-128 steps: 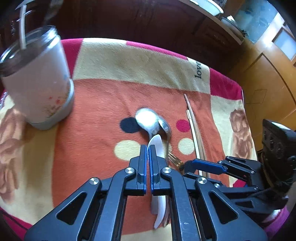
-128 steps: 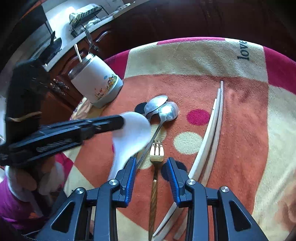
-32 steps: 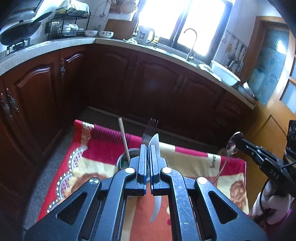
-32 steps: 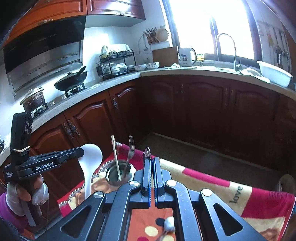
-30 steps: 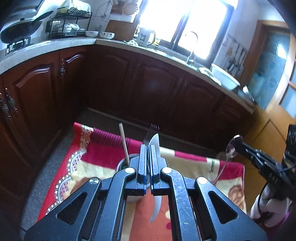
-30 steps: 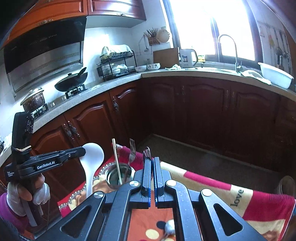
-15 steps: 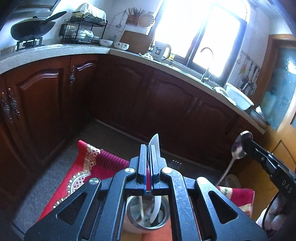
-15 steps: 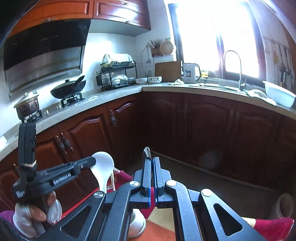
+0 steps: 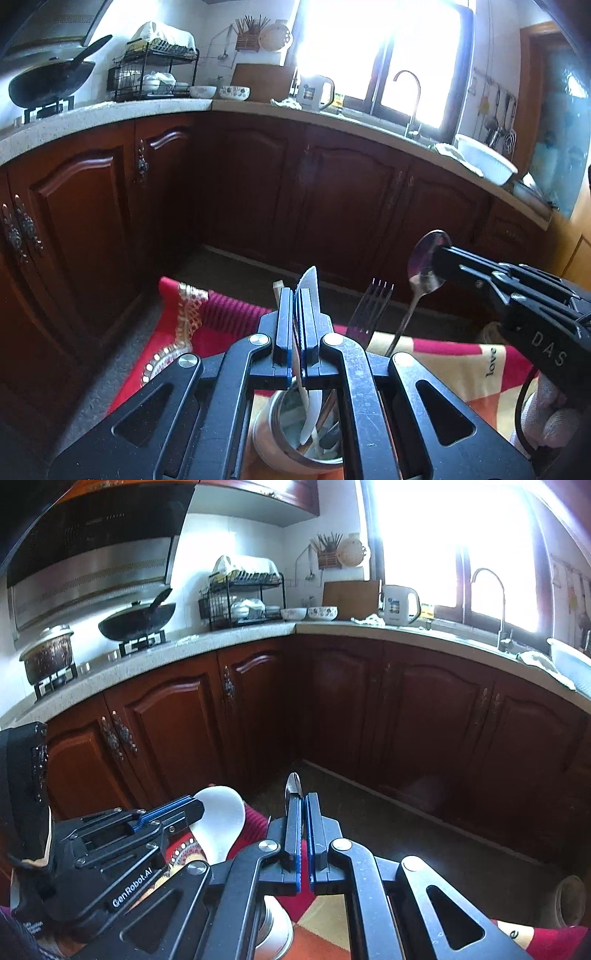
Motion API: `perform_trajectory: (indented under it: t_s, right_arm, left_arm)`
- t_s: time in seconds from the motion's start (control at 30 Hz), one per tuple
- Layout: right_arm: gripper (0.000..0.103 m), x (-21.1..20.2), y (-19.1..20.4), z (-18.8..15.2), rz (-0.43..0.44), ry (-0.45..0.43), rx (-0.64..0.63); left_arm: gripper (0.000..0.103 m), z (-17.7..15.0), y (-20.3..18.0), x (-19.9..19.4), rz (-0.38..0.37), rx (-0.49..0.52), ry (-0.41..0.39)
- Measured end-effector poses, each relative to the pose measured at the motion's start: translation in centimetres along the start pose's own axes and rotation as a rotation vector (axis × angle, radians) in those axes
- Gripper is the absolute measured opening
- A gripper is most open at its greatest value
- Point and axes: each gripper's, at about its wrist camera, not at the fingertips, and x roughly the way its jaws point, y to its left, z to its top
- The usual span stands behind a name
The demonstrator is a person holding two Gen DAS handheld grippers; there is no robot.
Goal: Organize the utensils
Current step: 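Release the white spoon into the jar while right gripper releases the metal spoon, then pull both grippers back from the jar toward the remaining utensils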
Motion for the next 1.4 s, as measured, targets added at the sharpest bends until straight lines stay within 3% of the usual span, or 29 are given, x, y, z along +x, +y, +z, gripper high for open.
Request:
perform_trajectory:
  t_s: [0.23,0.47,0.53,0.57,0.6,0.63,0.77,1.4]
  right_arm:
    - [0.002,2.2,0.8,-2.8,0.034,0.085,-0.02]
    - [0.002,2.9,-0.9,-3.7,0.098,0.138,0.088]
    - [0.006,2.7,-1.7,-3.9,0.128,0.146,0.138]
    - [0.013,2.5,-1.9,-4.1,0.133,0.147,0.156]
    - [0.022,2.2,-2.2,-4.3,0.136,0.144,0.174]
    - [0.024,1.9,-2.3,-4.4,0.138,0.142,0.182]
    - [0.025,0.8,-2.6,-5.3,0.131,0.149,0.2]
    - [0.03,-7.1,-2.4,-8.9,0.08,0.135,0.247]
  left_arm:
    - [0.001,-1.8,0.2,0.3,0.003,-0.004,0.039]
    - [0.001,-2.9,0.2,0.0,0.011,-0.015,0.062]
    - [0.001,-3.0,0.3,-0.2,0.01,-0.023,0.064]
    - [0.002,-3.0,0.3,-0.3,0.007,-0.029,0.066]
    - [0.003,-3.1,0.3,-0.5,0.007,-0.033,0.071]
    - [0.004,-3.1,0.3,-0.6,0.003,-0.034,0.075]
    - [0.036,-3.3,0.3,-1.6,-0.01,-0.048,0.078]
    - [0.04,-6.4,-2.8,-7.2,-0.008,-0.034,0.12]
